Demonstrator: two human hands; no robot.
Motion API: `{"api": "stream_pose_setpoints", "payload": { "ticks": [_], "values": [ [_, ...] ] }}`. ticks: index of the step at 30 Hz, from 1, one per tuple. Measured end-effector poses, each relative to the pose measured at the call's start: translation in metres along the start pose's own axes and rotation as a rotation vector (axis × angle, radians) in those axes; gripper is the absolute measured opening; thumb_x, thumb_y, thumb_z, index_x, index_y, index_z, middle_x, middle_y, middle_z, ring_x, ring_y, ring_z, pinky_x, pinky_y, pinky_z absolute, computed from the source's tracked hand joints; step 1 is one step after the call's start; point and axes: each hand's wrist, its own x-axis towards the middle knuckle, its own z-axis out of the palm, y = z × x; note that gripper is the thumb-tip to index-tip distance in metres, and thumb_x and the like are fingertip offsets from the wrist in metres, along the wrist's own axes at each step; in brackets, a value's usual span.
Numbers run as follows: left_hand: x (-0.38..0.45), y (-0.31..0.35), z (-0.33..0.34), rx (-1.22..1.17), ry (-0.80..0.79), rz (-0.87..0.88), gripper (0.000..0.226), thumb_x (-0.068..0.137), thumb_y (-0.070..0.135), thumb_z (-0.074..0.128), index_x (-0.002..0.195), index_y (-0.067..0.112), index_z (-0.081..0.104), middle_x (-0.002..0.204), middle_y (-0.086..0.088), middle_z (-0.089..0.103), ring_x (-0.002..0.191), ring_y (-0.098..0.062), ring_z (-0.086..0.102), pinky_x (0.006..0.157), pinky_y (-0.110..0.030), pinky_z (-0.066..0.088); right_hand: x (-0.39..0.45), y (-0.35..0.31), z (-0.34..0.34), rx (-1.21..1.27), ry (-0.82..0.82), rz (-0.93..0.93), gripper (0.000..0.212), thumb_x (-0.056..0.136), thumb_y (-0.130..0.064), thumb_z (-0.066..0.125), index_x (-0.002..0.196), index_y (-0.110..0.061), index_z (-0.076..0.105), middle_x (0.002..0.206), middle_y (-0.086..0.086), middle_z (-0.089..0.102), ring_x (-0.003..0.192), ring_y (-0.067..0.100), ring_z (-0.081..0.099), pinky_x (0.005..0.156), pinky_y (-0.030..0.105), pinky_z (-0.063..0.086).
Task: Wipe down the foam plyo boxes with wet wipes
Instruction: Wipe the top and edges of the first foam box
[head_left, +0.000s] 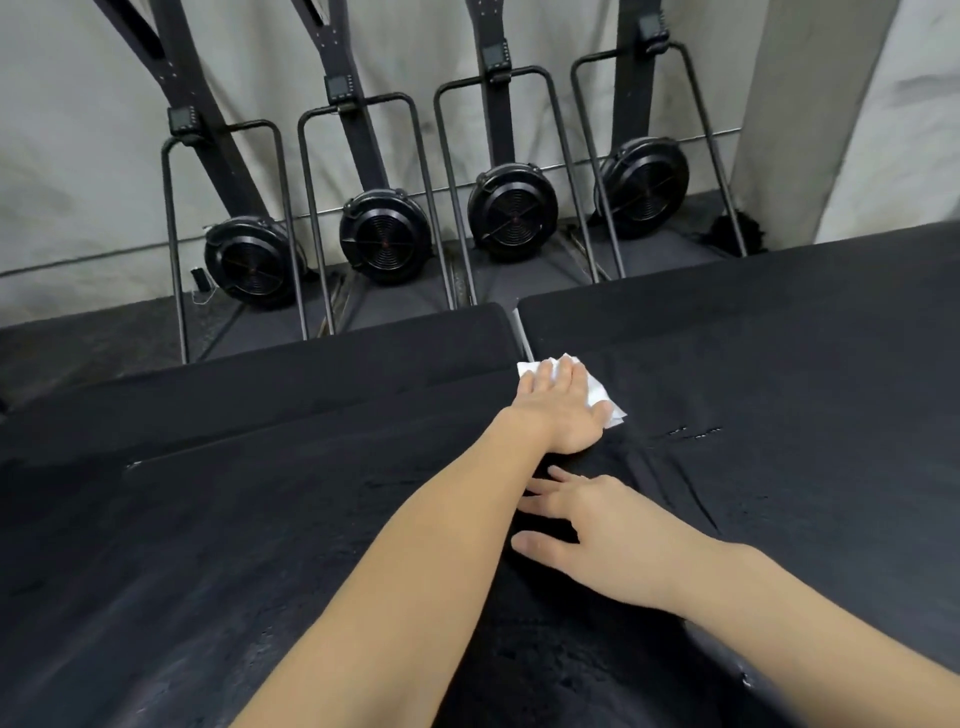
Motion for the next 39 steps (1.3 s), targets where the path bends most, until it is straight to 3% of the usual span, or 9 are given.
{"api": "stream_pose_setpoints", "payload": {
  "ticks": [4,8,11,14,17,20,23,30,39],
  "values": [
    [0.011,0.007,0.001,0.006,0.013,0.004,0.074,0.104,0.053,0.017,0.161,0.011,-0.007,0.169,-0.005,-0.013,0.154,-0.027,-0.015,0.125,-0.047,-0.003,-0.007,0.009,-0.001,-0.035,-0.042,-0.055,0.061,0.098,-0.056,0.049,0.153,-0.032,0.037,0.163,-0.014,0.021,0.152,0.008,0.006,0.125,0.033,0.014],
    [0.001,0.012,0.008,0.013,-0.004,0.002,0.073,0.104,0.052,0.015,0.161,0.012,-0.008,0.169,-0.004,-0.014,0.154,-0.027,-0.017,0.125,-0.047,-0.004,-0.018,0.010,-0.003,-0.069,0.060,-0.091,0.048,0.101,-0.050,0.047,0.142,-0.028,0.054,0.153,-0.010,0.043,0.147,0.004,0.027,0.119,0.027,0.026],
    [-0.019,0.020,0.013,0.008,-0.023,0.010,0.073,0.104,0.052,0.014,0.161,0.011,-0.009,0.168,-0.006,-0.015,0.154,-0.028,-0.018,0.125,-0.047,-0.004,-0.041,0.009,-0.007,-0.093,0.167,-0.137,0.041,0.100,-0.049,0.043,0.106,-0.023,0.074,0.108,-0.006,0.074,0.104,0.005,0.064,0.088,0.023,0.050],
    [-0.046,0.035,0.024,0.018,-0.033,0.006,0.074,0.104,0.052,0.013,0.160,0.009,-0.010,0.168,-0.008,-0.016,0.154,-0.029,-0.018,0.125,-0.047,-0.004,-0.073,0.015,-0.013,-0.050,0.272,-0.147,0.043,0.097,-0.052,0.043,0.081,-0.022,0.071,0.066,-0.001,0.065,0.064,0.018,0.057,0.058,0.025,0.045],
    [-0.081,0.057,0.033,0.040,-0.043,-0.004,0.074,0.104,0.051,0.013,0.160,0.007,-0.010,0.168,-0.010,-0.016,0.154,-0.030,-0.018,0.125,-0.048,-0.003,-0.108,0.022,-0.020,0.057,0.388,-0.110,0.035,0.096,-0.044,0.054,0.068,-0.028,0.065,0.052,-0.003,0.055,0.049,0.018,0.048,0.052,0.029,0.042],
    [-0.118,0.080,0.039,0.050,-0.063,-0.021,0.074,0.105,0.051,0.011,0.158,0.007,-0.015,0.167,-0.010,-0.020,0.153,-0.029,-0.022,0.125,-0.047,-0.006,-0.139,0.026,-0.026,0.133,0.458,-0.032,0.044,0.100,-0.038,0.055,0.055,-0.037,0.052,0.047,0.001,0.042,0.046,0.019,0.038,0.050,0.035,0.041],
    [-0.152,0.101,0.047,0.070,-0.072,-0.047,0.074,0.106,0.052,0.010,0.158,0.005,-0.017,0.166,-0.011,-0.023,0.153,-0.028,-0.023,0.125,-0.047,-0.008,-0.168,0.029,-0.020,0.170,0.482,0.054,0.040,0.099,-0.047,0.054,0.065,-0.029,0.066,0.053,0.004,0.053,0.051,0.021,0.047,0.055,0.038,0.045],
    [-0.219,0.137,0.071,0.069,-0.078,-0.005,0.074,0.104,0.045,0.017,0.158,0.006,-0.017,0.166,-0.010,-0.024,0.152,-0.027,-0.024,0.125,-0.045,-0.008,-0.205,0.020,0.002,0.181,0.458,0.060,0.020,0.095,-0.027,0.059,0.097,-0.038,0.076,0.072,-0.013,0.071,0.058,0.012,0.060,0.064,0.033,0.053],
    [-0.291,0.177,0.088,0.055,-0.059,0.034,0.067,0.102,0.036,0.021,0.161,0.017,-0.005,0.167,-0.012,-0.018,0.153,-0.029,-0.021,0.125,-0.045,-0.009,-0.241,0.005,0.033,0.165,0.353,0.050,0.026,0.096,-0.022,0.055,0.106,-0.038,0.073,0.065,-0.004,0.063,0.059,0.013,0.054,0.063,0.034,0.053]
  ]
}}
